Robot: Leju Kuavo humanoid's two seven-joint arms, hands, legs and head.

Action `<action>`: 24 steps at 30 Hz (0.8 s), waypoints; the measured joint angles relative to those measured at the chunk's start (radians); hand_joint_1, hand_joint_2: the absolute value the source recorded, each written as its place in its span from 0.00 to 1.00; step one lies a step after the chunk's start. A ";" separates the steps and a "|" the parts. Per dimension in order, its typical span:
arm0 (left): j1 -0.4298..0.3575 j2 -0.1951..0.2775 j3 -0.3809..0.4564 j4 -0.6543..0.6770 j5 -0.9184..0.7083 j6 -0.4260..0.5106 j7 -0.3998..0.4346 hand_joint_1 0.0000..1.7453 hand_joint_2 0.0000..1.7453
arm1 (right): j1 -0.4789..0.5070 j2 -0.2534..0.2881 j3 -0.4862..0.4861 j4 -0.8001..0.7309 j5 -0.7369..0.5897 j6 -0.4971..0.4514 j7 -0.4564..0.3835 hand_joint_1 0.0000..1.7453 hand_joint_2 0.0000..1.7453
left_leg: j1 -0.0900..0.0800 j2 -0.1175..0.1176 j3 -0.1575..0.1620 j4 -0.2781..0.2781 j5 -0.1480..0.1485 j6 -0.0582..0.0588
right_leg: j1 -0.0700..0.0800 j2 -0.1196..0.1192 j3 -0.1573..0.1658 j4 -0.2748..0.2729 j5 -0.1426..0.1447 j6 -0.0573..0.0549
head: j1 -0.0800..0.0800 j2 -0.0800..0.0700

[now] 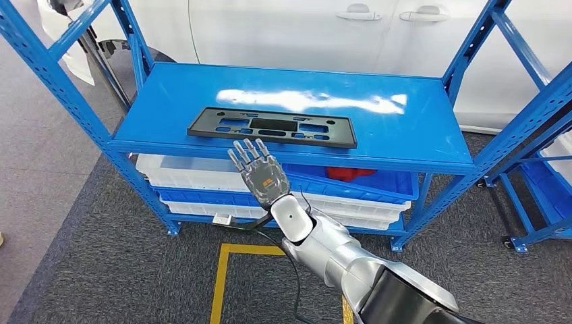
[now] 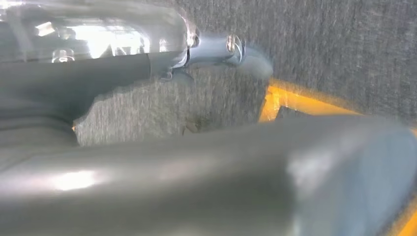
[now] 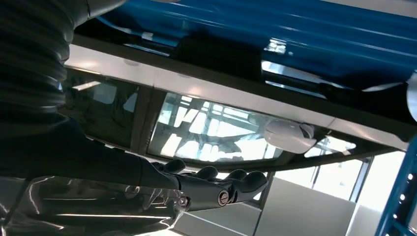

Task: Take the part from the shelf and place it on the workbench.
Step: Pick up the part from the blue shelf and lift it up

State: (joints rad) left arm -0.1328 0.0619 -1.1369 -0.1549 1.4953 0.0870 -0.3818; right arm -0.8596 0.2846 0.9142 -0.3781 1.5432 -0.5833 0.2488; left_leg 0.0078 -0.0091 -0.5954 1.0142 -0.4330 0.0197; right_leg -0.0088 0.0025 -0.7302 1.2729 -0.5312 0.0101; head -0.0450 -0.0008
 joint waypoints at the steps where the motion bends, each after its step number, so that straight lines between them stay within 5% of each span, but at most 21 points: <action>1: -0.001 0.000 -0.004 0.000 0.000 0.000 0.000 0.00 0.00 | -0.005 -0.001 0.000 0.012 0.000 0.007 0.008 0.00 1.00 | -0.003 0.000 0.002 0.001 -0.002 -0.001 | 0.003 0.000 0.030 -0.069 0.041 -0.007 | 0.000 0.000; 4: -0.007 -0.001 -0.013 0.000 0.004 -0.002 0.000 0.00 0.00 | -0.024 -0.003 -0.007 0.044 -0.015 0.013 0.029 0.00 1.00 | -0.009 0.001 0.004 0.004 -0.009 -0.007 | 0.013 -0.001 0.103 -0.232 0.102 -0.022 | 0.000 0.000; 8: -0.006 0.000 -0.019 0.001 0.013 -0.002 0.000 0.00 0.00 | -0.046 -0.010 -0.046 0.068 -0.049 -0.008 0.031 0.00 1.00 | -0.006 0.002 0.002 0.009 -0.018 -0.026 | 0.008 -0.001 0.115 -0.259 0.104 -0.029 | 0.000 0.000; 10: -0.008 0.001 -0.026 0.002 0.016 -0.002 0.000 0.00 0.00 | -0.061 -0.010 -0.074 0.073 -0.066 -0.037 0.021 0.00 1.00 | -0.003 0.003 -0.029 0.080 -0.059 -0.037 | 0.002 -0.002 0.125 -0.268 0.106 -0.035 | 0.000 0.000; 12: -0.009 0.001 -0.032 0.002 0.017 -0.001 0.000 0.00 0.00 | -0.073 -0.009 -0.101 0.075 -0.078 -0.064 0.006 0.00 1.00 | 0.003 0.003 -0.096 0.213 -0.113 -0.048 | 0.002 -0.002 0.129 -0.269 0.103 -0.038 | 0.000 0.000; 14: -0.009 0.002 -0.037 0.003 0.018 -0.001 0.001 0.00 0.00 | -0.077 -0.008 -0.121 0.076 -0.082 -0.077 -0.009 0.00 1.00 | 0.011 0.003 -0.134 0.275 -0.114 -0.057 | 0.002 -0.002 0.135 -0.268 0.099 -0.037 | 0.000 0.000; 18: -0.015 0.003 -0.040 0.004 0.018 -0.001 0.001 0.00 0.00 | -0.088 0.003 -0.146 0.076 -0.083 -0.083 -0.024 0.00 1.00 | 0.017 0.003 -0.037 0.056 0.008 -0.060 | 0.000 0.001 0.147 -0.259 0.082 -0.022 | 0.000 0.000; 20: -0.017 0.003 -0.041 0.005 0.018 -0.001 0.002 0.00 0.00 | -0.095 0.006 -0.154 0.076 -0.083 -0.086 -0.029 0.00 1.00 | 0.013 0.002 -0.015 0.008 0.011 -0.048 | 0.003 0.002 0.145 -0.257 0.080 -0.011 | 0.000 0.000; 24: -0.016 0.003 -0.047 0.005 0.018 0.000 0.002 0.00 0.00 | -0.097 0.010 -0.166 0.076 -0.085 -0.092 -0.040 0.00 1.00 | 0.014 0.001 -0.013 0.000 0.012 -0.019 | 0.002 0.001 0.129 -0.226 0.055 0.007 | 0.000 0.000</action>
State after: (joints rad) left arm -0.1491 0.0645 -1.1841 -0.1503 1.5137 0.0866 -0.3799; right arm -0.9566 0.2944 0.7486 -0.3025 1.4578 -0.6754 0.2086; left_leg 0.0213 -0.0077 -0.6088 1.0139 -0.4211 0.0007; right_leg -0.0072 0.0039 -0.6009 1.0473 -0.4762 0.0175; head -0.0450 -0.0009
